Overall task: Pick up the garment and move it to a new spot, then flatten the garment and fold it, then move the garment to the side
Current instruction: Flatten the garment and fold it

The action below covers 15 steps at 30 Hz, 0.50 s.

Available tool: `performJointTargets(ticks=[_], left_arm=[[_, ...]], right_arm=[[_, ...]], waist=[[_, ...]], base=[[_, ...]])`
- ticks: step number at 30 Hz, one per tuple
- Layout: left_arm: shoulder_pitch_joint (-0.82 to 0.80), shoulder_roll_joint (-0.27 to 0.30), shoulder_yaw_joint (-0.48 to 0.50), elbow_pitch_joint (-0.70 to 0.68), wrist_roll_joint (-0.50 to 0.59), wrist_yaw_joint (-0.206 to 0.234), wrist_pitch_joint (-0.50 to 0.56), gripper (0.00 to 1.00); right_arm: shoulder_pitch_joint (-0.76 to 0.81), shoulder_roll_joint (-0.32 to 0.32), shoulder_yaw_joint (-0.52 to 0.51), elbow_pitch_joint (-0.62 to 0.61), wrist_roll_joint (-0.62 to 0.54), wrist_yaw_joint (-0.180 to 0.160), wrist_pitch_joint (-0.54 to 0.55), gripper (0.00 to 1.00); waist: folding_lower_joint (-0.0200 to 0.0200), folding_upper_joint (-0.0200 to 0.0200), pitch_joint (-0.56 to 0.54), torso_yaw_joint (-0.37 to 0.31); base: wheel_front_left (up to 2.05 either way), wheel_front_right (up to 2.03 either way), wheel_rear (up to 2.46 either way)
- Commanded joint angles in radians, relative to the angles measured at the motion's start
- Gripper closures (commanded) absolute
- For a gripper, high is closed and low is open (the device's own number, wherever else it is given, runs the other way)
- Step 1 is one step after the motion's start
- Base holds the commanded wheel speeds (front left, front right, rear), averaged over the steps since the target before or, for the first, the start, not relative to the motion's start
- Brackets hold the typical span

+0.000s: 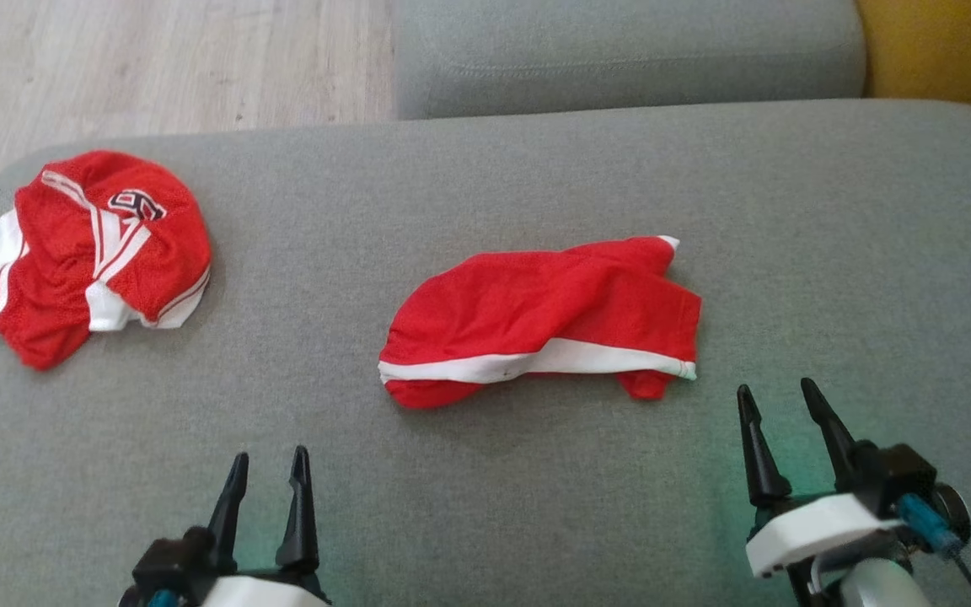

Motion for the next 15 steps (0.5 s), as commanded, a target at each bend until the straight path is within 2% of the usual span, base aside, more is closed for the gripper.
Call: performJointTargets(ticks=[1,6,15], left_arm=[[-0.048,-0.003,0.036,-0.033,0.010,-0.002,-0.012,0.00],[-0.063,-0.004,0.033,-0.040,0.018,-0.002,-0.012,0.00],[-0.093,-0.006,0.029,-0.032,0.022,-0.006,-0.012,0.00]], right_arm=[[-0.052,-0.006,0.017,-0.014,-0.004,0.008,-0.011,0.00],[-0.143,-0.006,0.013,0.114,0.033,0.008,0.006,0.00],[-0.284,-0.006,0.115,0.308,0.133,0.008,0.053,0.00]], waist=[[0.0000,0.0000,0.009,0.006],[0.0000,0.0000,0.045,0.025],[0.0000,0.0000,0.097,0.059]], base=[[0.00,0.00,0.00],[0.00,0.00,0.00],[0.00,0.00,0.00]])
